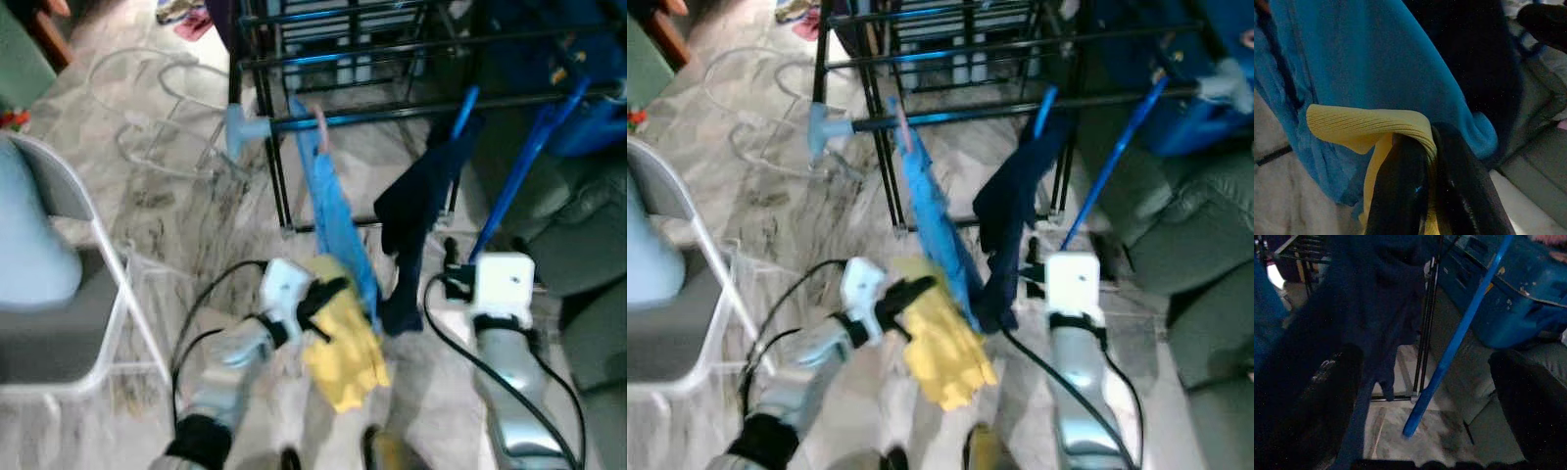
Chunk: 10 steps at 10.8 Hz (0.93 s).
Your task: Hang hanger
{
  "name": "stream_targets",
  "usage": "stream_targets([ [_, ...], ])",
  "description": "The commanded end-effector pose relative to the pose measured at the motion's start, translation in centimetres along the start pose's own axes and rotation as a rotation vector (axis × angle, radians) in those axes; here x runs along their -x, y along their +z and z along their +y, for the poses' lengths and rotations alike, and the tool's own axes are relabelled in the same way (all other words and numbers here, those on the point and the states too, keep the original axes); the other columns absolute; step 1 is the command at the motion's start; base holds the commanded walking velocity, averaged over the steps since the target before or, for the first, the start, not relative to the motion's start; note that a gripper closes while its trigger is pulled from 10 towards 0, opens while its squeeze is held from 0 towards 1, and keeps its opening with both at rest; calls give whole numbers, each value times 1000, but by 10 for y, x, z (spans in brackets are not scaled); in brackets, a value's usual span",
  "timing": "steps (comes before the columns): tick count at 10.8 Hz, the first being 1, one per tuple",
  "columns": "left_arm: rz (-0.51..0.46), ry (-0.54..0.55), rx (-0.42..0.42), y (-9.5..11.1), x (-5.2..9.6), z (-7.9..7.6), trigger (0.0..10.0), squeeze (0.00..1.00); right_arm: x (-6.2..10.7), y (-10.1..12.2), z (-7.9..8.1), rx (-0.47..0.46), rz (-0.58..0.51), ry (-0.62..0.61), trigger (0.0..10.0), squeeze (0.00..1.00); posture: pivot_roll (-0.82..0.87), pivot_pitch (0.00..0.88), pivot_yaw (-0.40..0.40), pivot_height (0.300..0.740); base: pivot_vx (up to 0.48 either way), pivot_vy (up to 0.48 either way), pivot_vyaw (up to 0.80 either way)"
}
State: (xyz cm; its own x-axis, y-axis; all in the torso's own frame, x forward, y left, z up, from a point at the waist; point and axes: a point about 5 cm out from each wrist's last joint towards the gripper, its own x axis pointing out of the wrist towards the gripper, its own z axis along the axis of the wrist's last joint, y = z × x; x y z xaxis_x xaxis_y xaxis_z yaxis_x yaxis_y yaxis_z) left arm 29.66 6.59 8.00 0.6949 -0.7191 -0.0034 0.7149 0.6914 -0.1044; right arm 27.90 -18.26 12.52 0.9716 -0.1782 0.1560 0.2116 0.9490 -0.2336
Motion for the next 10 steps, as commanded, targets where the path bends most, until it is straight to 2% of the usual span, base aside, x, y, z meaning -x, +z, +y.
stream_targets([
  [1, -22, -23, -9, 5, -3, -5, 10000, 0, 2, -1, -5, 8, 9, -12, 10000, 0, -162, 242, 116, 740, 337, 0, 0],
  [3, -17, -24, -13, 5, -3, -5, 10000, 0, 0, 1, -7, 13, 2, -26, 10000, 0, -165, 242, 120, 740, 276, 0, 0],
  [6, -11, -13, -7, 2, -3, -5, 10000, 0, -7, 5, -13, 18, -6, -44, 10000, 0, -168, 247, 115, 740, 0, 0, 0],
  [9, -7, -17, -6, 1, -4, -7, 10000, 0, -30, 14, -20, 19, 1, -78, 10000, 0, -168, 249, 112, 740, 0, 0, 0],
  [10, -4, -20, -6, 0, -4, -8, 10000, 0, -38, 15, -18, 20, 41, -93, 10000, 0, -166, 250, 110, 740, 0, 0, 0],
])
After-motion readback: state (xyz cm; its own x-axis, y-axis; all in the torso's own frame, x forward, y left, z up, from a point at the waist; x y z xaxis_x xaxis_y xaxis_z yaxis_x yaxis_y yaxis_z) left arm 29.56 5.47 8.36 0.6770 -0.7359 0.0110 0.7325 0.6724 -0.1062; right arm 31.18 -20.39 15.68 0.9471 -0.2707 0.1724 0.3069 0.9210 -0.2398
